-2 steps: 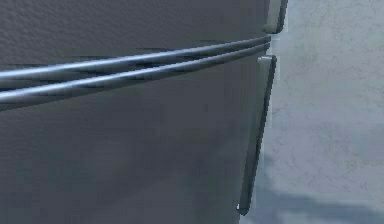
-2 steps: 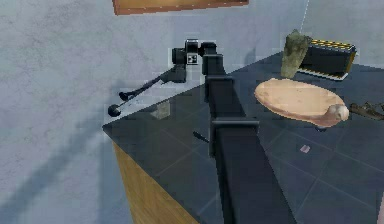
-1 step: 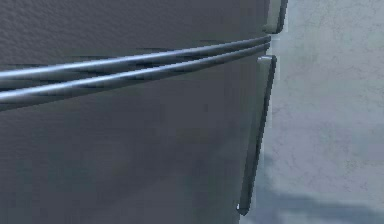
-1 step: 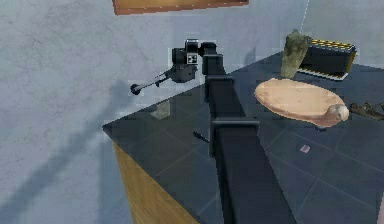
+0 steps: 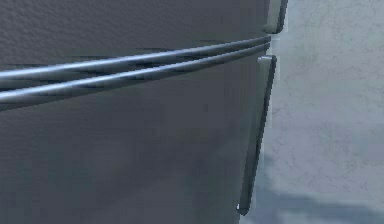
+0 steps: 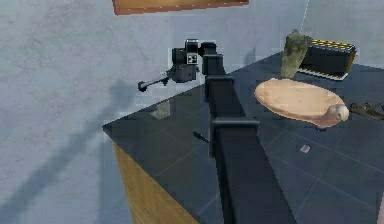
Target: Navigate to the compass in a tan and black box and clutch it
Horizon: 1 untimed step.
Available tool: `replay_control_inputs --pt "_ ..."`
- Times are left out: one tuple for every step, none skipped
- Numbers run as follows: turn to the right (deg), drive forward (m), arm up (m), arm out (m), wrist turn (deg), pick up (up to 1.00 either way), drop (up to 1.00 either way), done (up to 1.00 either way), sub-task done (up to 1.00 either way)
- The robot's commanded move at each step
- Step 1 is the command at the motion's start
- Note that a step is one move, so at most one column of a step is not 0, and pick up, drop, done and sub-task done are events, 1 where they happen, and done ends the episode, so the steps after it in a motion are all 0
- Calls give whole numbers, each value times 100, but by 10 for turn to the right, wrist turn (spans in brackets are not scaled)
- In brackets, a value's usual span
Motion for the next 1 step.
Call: replay_control_inputs --pt "0 0 -14 0 0 0 0 0 0"
